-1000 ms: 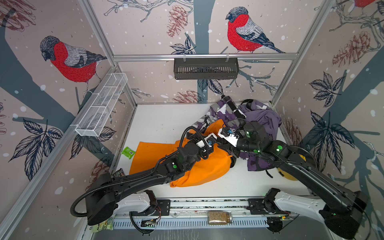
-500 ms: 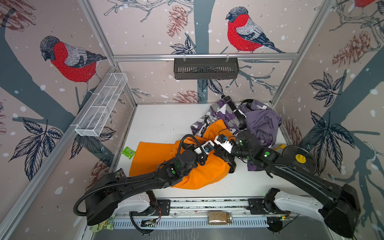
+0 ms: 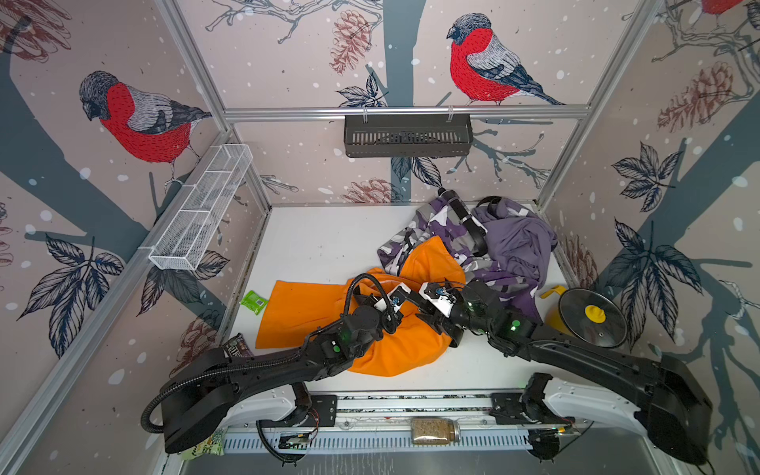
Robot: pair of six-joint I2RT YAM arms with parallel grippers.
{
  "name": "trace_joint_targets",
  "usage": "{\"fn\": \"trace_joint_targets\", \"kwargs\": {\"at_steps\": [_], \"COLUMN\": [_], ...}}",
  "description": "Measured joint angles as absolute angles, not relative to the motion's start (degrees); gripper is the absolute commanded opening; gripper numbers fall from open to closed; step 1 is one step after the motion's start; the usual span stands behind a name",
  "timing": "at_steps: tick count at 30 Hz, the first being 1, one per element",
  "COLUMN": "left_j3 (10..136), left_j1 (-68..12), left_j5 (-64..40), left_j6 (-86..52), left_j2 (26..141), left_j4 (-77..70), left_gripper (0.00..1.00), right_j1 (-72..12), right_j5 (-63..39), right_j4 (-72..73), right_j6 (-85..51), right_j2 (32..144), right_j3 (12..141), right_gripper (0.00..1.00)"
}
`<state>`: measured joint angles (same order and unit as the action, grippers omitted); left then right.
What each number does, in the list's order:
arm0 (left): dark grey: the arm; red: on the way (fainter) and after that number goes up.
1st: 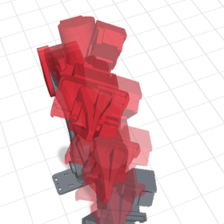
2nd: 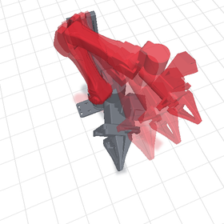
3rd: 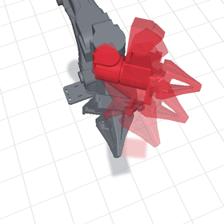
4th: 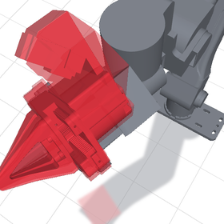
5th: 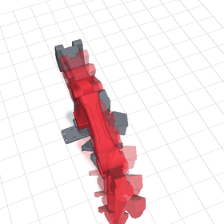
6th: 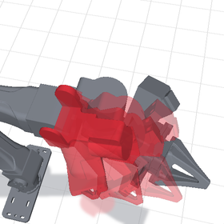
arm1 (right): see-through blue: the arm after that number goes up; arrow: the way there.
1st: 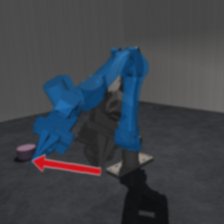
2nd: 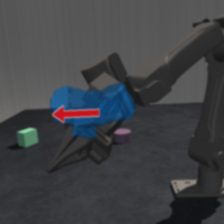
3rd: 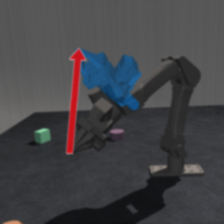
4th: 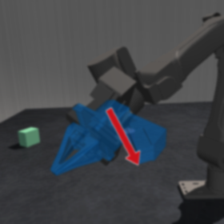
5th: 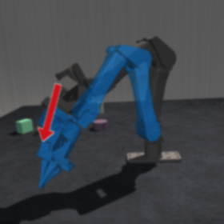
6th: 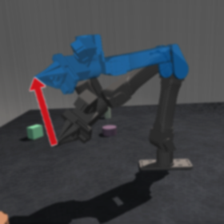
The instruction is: Remove the belt from the trousers
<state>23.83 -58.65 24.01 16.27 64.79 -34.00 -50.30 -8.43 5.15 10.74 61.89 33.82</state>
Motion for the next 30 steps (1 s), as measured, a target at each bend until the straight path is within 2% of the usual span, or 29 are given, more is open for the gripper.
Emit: {"fn": "trace_joint_targets", "kwargs": {"at_steps": [6, 19, 30], "left_j3": [23.9, 24.5, 25.0], "left_j1": [-58.7, -58.7, -58.7], "left_j5": [23.9, 24.2, 24.9], "left_j6": [15.3, 14.4, 13.8], "left_j2": [65.1, 66.1, 66.3], "left_j4": [-33.9, -33.6, -32.9], "left_gripper": [0.00, 0.00, 0.00], "right_j1": [-51.9, -56.0, -56.4], "right_j5": [-7.1, -0.3, 1.5], "right_j4": [6.6, 2.7, -0.9], "right_j6": [11.1, 12.0, 9.6], "right_j2": [63.1, 61.8, 62.6], "right_j3": [35.7, 38.4, 39.3], "right_gripper": [0.71, 0.53, 0.61]}}
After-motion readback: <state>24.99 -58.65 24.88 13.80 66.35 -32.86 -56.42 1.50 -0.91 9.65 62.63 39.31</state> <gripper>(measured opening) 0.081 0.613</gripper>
